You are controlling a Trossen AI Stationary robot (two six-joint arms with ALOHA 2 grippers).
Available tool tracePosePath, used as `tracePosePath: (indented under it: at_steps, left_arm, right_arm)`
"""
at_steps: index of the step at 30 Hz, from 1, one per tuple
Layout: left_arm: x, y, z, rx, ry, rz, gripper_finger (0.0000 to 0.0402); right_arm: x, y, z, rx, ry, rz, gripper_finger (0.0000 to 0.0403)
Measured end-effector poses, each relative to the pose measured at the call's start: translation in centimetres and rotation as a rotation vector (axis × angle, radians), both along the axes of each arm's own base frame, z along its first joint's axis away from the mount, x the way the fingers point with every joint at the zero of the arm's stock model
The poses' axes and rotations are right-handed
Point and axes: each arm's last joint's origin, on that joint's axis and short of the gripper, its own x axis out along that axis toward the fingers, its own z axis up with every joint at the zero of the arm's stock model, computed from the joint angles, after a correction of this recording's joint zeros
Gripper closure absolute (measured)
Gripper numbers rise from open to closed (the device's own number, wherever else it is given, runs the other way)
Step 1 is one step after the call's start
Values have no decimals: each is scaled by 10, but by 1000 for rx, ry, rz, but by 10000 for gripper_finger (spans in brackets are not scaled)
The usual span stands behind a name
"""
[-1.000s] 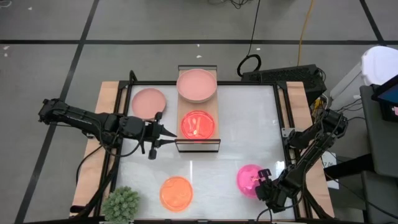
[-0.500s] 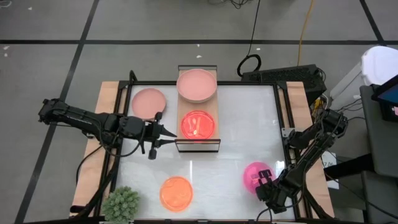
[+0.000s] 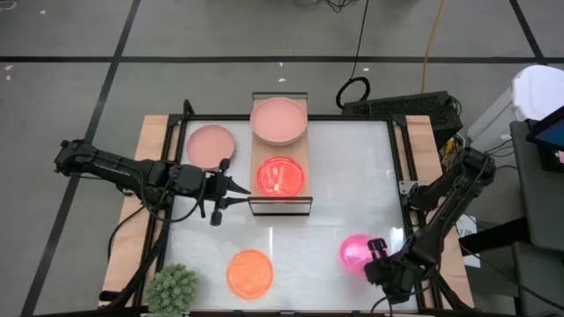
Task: Place and stack plates onto a shelf
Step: Stack the pink plate on top of the orange plate on the shelf
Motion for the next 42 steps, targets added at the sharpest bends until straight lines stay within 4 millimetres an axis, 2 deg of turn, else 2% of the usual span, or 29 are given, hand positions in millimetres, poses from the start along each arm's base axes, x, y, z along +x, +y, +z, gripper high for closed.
tracePosePath:
  at_steps: [7, 14, 26, 37, 42]
  left_arm:
    - [-1, 0, -1, 3, 14, 0, 309]
    - [-1, 0, -2, 6, 25, 0, 309]
    - [-2, 0, -4, 19, 45, -4, 309]
    - [-2, 0, -4, 11, 45, -1, 309]
    - [-2, 0, -4, 22, 44, -5, 309]
  right_arm:
    - [8, 1, 33, -71, -126, 44, 402]
    - [21, -7, 59, -170, -193, 56, 402]
    - [42, -21, 100, -394, -402, 130, 402]
    - [70, -43, 133, -569, -528, 203, 403]
    - [88, -60, 141, -649, -568, 222, 403]
